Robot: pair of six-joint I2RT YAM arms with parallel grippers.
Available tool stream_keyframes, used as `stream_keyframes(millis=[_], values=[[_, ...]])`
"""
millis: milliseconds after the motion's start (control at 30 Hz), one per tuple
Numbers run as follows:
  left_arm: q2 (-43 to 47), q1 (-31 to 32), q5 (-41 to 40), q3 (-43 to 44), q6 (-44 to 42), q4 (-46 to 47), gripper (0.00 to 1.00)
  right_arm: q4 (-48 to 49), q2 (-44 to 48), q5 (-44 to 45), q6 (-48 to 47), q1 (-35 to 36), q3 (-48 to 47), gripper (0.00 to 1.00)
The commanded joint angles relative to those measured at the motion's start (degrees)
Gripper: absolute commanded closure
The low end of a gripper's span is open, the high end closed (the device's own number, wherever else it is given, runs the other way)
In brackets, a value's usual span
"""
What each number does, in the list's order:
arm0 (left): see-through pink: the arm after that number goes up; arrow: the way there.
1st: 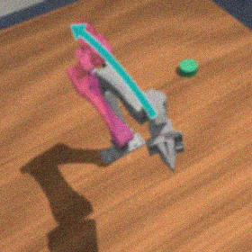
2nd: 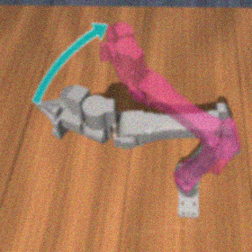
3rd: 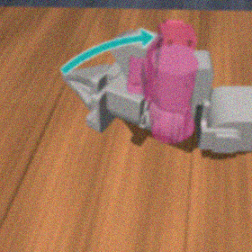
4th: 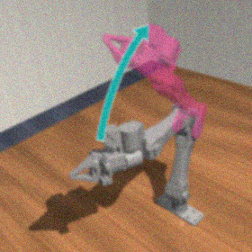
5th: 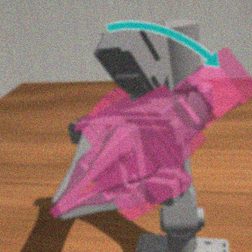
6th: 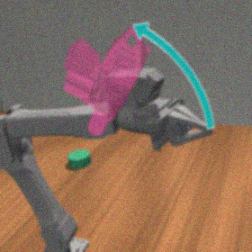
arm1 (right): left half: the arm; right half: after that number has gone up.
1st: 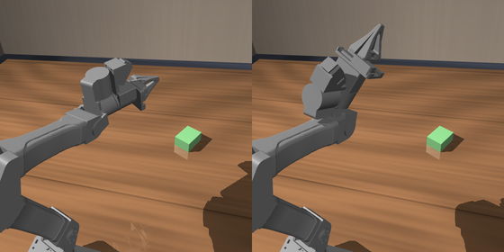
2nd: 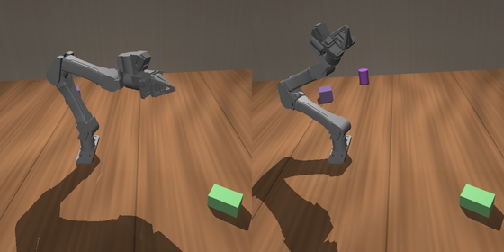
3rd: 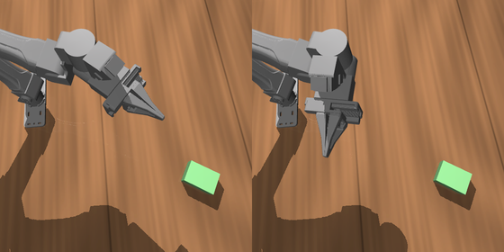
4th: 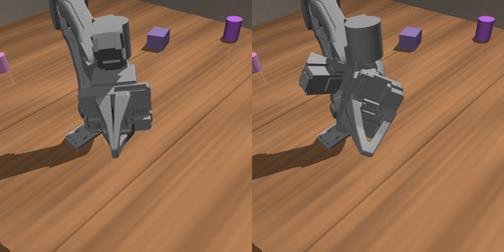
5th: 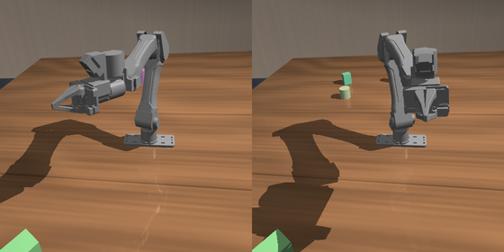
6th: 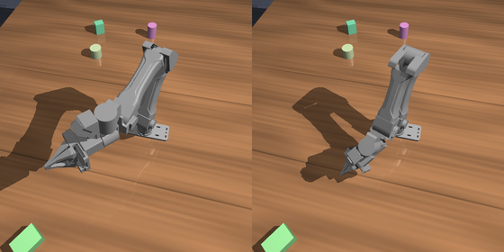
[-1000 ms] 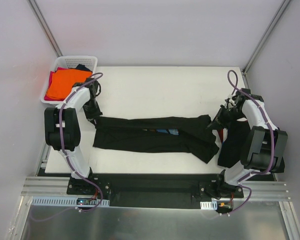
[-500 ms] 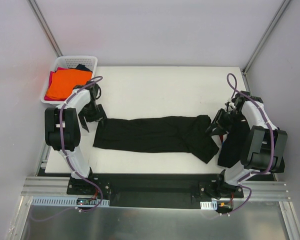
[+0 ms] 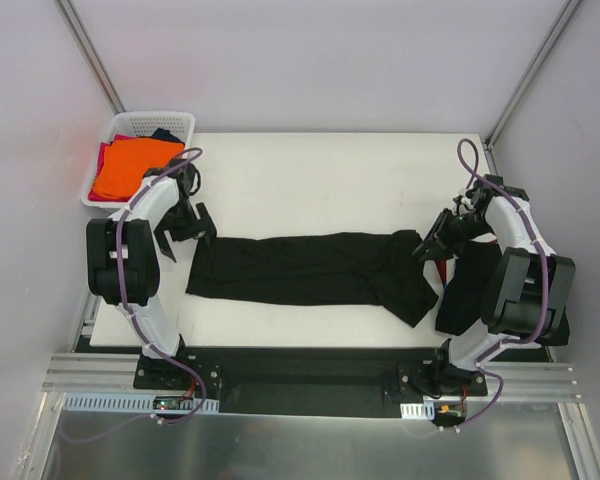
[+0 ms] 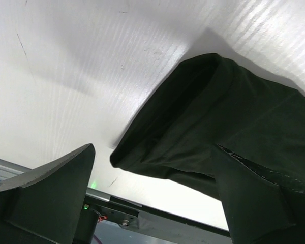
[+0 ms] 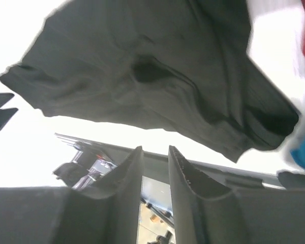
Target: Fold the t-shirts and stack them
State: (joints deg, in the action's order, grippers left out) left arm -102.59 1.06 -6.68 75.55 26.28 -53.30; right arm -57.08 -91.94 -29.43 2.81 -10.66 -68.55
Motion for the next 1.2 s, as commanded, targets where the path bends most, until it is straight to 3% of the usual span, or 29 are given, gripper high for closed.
stream_keyframes(millis=[0, 100, 133, 167, 200, 267, 300, 467, 800, 1167], values=[[1.8, 0.6, 2.5, 4.3, 2.6, -1.3, 0.04, 2.5, -3.1, -4.2, 3.2, 0.0, -2.6, 0.75], [0.5, 3.0, 4.1, 5.7, 3.9, -1.3, 0.16, 3.5, -4.6, -4.3, 3.1, 0.9, -2.5, 0.95], [0.3, 3.8, 4.2, 5.8, 4.1, -1.3, 0.27, 3.9, -4.6, -4.4, 3.1, 1.2, -2.5, 0.99], [0.2, 5.9, 4.0, 6.2, 4.4, -1.3, 0.56, 4.1, -4.7, -4.4, 3.1, 1.4, -2.5, 0.99], [0.2, 7.1, 3.3, 6.8, 4.5, -1.1, 0.70, 4.3, -4.6, -4.5, 3.1, 1.8, -2.5, 0.99], [0.2, 10.8, 2.6, 7.6, 4.5, -1.4, 0.94, 4.8, -4.2, -4.6, 3.3, 2.1, -3.0, 0.99], [0.2, 11.9, 1.9, 8.6, 4.6, -1.5, 1.00, 4.8, -4.1, -4.6, 3.4, 2.6, -3.2, 0.99], [-3.2, 16.9, 3.7, 10.7, 4.5, -1.4, 1.00, 5.7, -4.6, -5.3, 5.1, 4.8, -2.7, 0.99], [-9.7, 17.0, 9.8, 10.9, -1.3, -0.8, 1.00, 9.4, -1.6, -5.8, 9.7, 13.3, 6.4, 0.99], [-8.8, 17.0, 10.2, 5.7, -2.5, -1.0, 1.00, 7.2, -0.2, -4.8, 8.3, 14.1, 10.0, 0.99]])
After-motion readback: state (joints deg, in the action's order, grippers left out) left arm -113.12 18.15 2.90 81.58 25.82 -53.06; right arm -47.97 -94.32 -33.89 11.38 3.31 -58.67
